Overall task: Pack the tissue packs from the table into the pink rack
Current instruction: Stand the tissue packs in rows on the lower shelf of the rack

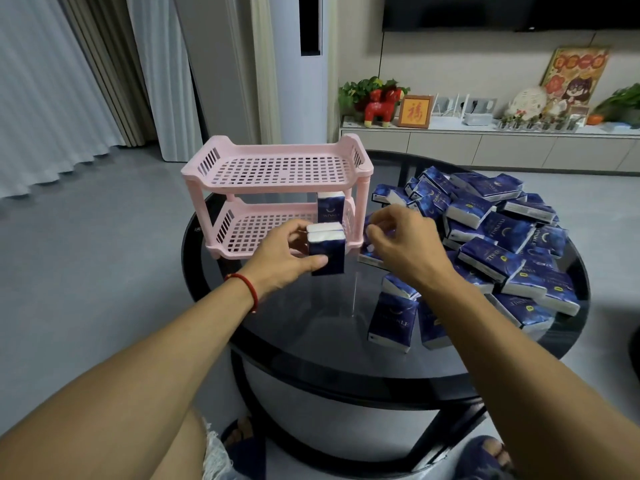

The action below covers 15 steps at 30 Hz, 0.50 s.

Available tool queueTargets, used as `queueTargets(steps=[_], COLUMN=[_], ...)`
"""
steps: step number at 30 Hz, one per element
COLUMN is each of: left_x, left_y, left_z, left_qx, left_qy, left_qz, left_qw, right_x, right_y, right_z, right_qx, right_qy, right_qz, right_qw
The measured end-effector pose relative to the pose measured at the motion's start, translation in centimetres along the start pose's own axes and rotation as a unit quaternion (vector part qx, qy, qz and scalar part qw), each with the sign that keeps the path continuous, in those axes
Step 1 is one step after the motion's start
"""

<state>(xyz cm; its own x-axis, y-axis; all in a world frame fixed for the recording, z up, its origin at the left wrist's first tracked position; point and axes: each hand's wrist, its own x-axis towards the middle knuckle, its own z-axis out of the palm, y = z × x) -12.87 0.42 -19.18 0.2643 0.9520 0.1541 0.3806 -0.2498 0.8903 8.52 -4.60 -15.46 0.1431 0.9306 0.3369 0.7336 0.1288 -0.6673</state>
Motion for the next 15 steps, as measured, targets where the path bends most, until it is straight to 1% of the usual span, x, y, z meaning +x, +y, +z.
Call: queueTargets(steps=[2, 6, 10, 13, 15], left_x=[0.7, 2.6, 4.9, 6.5, 7.3], left_y=[0.3, 0.4, 0.0, -0.5, -0.8], left_z=[0.2, 0.4, 1.0, 1.8, 2.2], left_qx=[0.000, -0.004, 0.010, 0.016, 0.022], left_qy=[0.029, 0.078, 0.078, 0.068, 0.059], left_qz=[0.004, -0.011, -0.033, -0.037, -0.049], left_qw=[1.000, 0.997, 0.996, 0.997, 0.997], right_x=[0.6, 1.7, 2.6, 3.1, 3.4], right_y=[0.3, 0.2, 0.1, 0.3, 0.4], right_z=[0.1, 1.0, 2.0, 2.6, 3.0], right_qx=[-0.004, -0.009, 0.022, 0.043, 0.033], right_qy=[0.010, -0.014, -0.041, -0.035, -0.030], right_qz=[0.026, 0.032, 0.043, 0.052, 0.055], right_qw=[1.000, 0.999, 0.998, 0.997, 0.997])
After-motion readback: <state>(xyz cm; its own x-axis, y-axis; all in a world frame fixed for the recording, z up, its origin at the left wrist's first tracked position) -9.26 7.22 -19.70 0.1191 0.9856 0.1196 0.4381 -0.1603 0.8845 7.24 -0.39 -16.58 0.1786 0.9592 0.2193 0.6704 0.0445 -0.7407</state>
